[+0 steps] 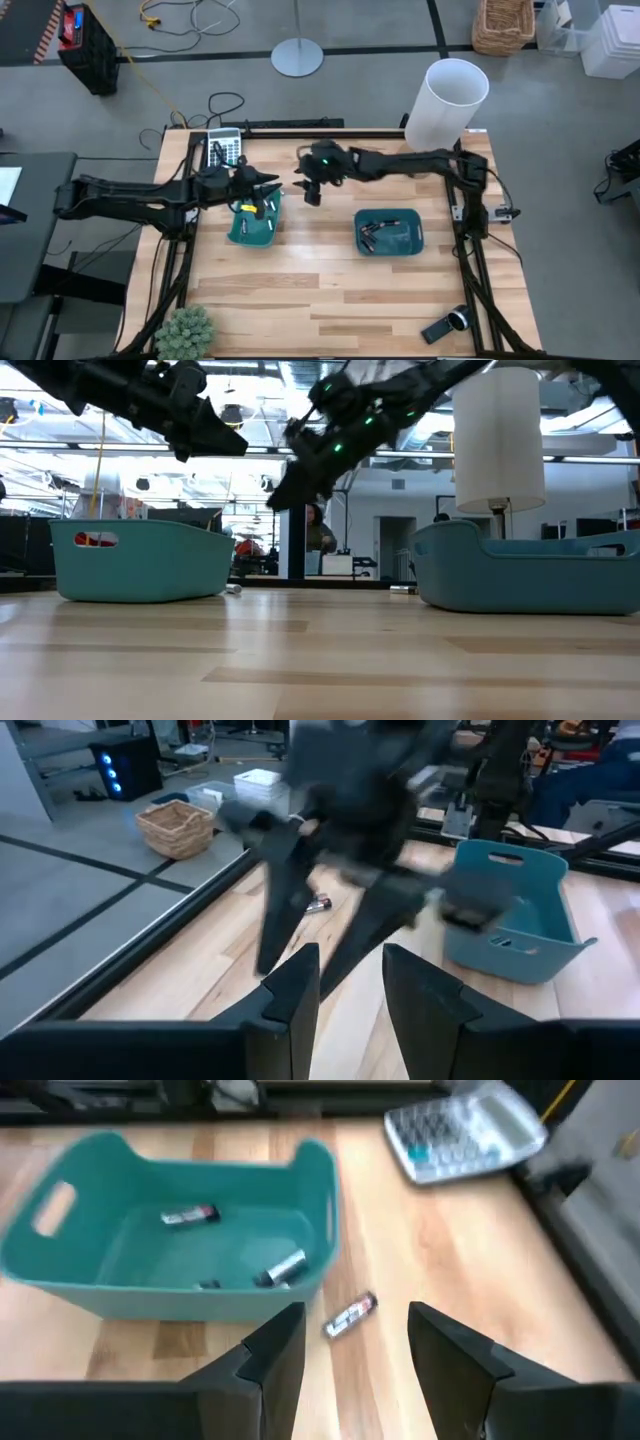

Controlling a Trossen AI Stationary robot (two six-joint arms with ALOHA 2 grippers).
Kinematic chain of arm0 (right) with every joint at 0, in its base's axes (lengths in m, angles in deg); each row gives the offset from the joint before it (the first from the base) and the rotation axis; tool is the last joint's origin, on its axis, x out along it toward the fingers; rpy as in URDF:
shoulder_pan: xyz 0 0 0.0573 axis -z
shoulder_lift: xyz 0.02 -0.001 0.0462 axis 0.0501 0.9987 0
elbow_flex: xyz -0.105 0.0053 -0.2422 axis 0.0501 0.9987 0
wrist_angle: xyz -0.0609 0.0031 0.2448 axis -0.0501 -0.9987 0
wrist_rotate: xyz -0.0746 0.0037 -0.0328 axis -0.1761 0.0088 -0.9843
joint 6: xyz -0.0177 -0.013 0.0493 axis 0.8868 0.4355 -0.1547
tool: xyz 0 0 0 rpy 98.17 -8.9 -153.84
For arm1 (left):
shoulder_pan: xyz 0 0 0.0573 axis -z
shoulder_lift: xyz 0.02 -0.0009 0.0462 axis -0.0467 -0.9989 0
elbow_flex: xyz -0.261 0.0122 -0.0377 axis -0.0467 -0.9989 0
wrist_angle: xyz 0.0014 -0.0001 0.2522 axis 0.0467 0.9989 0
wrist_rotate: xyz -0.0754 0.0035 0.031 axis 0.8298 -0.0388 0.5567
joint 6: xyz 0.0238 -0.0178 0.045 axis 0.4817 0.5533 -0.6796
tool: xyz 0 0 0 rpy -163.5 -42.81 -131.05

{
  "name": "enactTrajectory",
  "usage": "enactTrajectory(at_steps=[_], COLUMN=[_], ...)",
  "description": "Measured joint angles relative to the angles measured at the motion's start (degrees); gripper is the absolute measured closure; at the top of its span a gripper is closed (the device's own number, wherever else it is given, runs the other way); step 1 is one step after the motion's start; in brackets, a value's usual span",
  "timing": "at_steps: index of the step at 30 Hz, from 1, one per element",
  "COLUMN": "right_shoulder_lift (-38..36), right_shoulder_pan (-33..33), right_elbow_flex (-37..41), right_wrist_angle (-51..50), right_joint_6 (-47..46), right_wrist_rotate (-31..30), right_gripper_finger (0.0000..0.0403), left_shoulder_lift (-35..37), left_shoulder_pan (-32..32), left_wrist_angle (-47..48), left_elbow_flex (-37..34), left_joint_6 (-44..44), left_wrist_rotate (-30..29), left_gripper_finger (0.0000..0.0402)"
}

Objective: Sort batteries
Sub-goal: Put the silver battery into the green bin

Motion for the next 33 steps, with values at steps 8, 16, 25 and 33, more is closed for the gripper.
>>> enactTrajectory(at_steps=[8, 16, 25, 33], right_shoulder_lift=[12.41, 14.27, 12.02, 11.59], right_shoulder_pan=[1.15, 2.41, 7.11, 10.04], right_elbow_flex=[-18.17, -23.12, -22.42, -23.4], right_wrist_angle=[-18.16, -21.08, -25.65, -29.11], right_joint_6=[2.21, 6.57, 27.78, 39.34], right_wrist_rotate=[1.9, 1.85, 7.08, 16.14], right_gripper_finger=[0.021, 0.021, 0.021, 0.021], left_shoulder_lift=[1.09, 2.53, 1.47, 1.28], left_shoulder_pan=[0.0, 0.0, -0.05, -0.68], left_wrist_angle=[0.03, 4.15, 6.64, 5.77], left_elbow_flex=[-0.12, -0.1, -0.14, -0.11], left_joint_6=[0.47, 2.27, 3.45, 5.32], left_wrist_rotate=[-0.21, -5.42, -6.94, -7.91], left_gripper_finger=[0.0295, 0.0295, 0.0295, 0.0295])
